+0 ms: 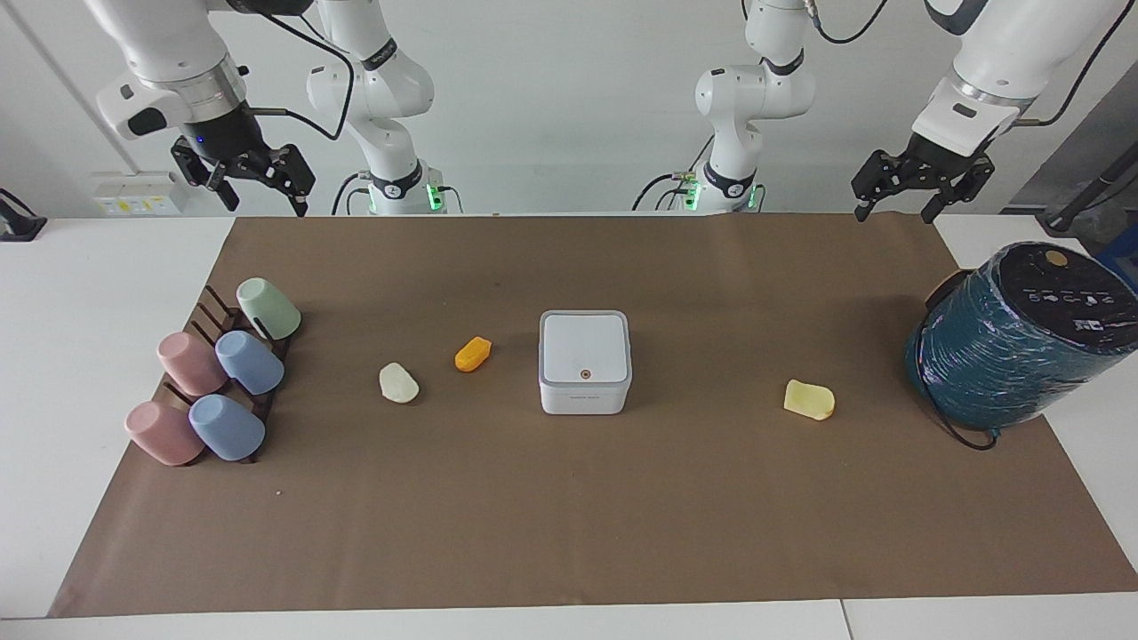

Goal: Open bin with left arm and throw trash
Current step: 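Reach the left gripper past the yellow piece toward the bin lid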

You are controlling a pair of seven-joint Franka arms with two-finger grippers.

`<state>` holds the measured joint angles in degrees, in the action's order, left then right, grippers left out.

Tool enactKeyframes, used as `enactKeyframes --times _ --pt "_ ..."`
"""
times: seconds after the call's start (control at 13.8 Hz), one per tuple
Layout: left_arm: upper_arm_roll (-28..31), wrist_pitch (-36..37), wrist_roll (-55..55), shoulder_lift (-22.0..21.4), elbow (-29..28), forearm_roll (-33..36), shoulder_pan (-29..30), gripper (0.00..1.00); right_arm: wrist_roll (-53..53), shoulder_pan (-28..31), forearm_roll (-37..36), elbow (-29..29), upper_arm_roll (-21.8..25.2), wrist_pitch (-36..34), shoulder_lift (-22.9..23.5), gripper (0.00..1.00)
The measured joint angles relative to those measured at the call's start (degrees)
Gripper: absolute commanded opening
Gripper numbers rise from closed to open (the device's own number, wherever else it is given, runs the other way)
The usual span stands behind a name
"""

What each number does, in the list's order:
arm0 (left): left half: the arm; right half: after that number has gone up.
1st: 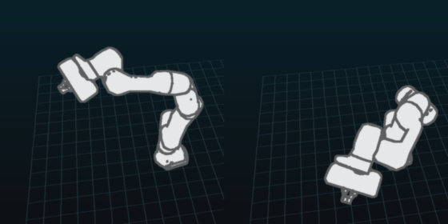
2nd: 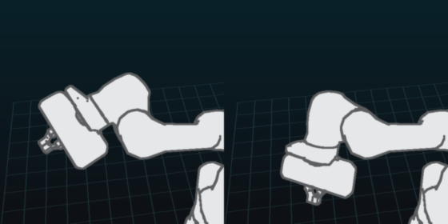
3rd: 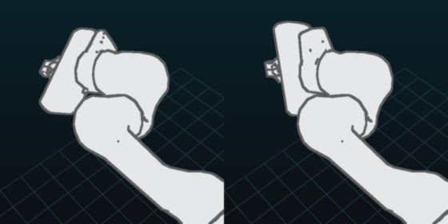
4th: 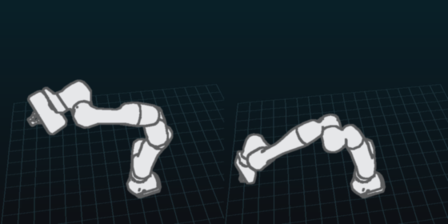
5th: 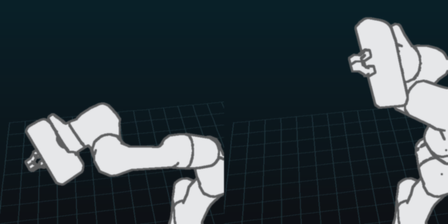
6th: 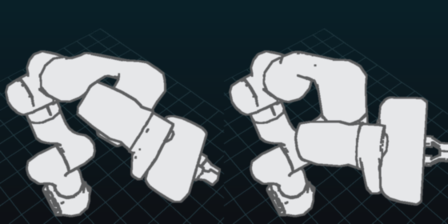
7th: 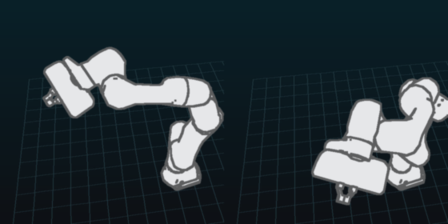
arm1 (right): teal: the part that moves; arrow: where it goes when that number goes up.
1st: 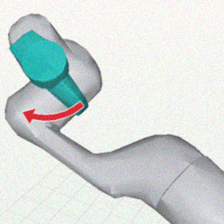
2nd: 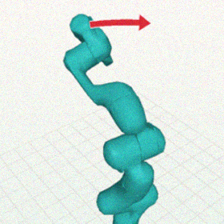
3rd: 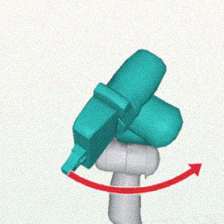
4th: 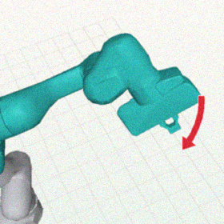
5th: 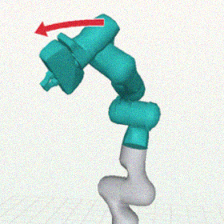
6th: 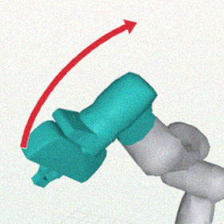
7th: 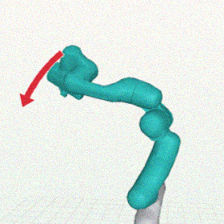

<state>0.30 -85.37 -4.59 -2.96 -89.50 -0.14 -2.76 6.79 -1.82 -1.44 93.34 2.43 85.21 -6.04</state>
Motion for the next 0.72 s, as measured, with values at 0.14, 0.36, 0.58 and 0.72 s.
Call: enactKeyframes --times 0.14,0.36,0.58,0.72 --pt "-0.4 -0.3 0.0 0.0 0.0 0.0 -0.4 1.0 0.0 0.0 0.0 0.3 0.0 0.0 0.0 1.0" --pt "-0.6 -5.7 0.0 0.0 -0.6 0.0 -3.2 1.0 0.0 0.0 0.0 0.5 0.0 0.6 0.0 1.0" --pt "-0.9 -10.5 0.2 0.0 -2.5 0.0 -6.8 1.0 0.0 0.0 0.0 0.9 0.0 0.8 0.0 1.0" --pt "-1.0 -14.0 0.2 0.0 -3.3 0.0 -9.6 1.0 0.0 0.0 0.0 1.2 0.0 1.0 0.0 1.0"
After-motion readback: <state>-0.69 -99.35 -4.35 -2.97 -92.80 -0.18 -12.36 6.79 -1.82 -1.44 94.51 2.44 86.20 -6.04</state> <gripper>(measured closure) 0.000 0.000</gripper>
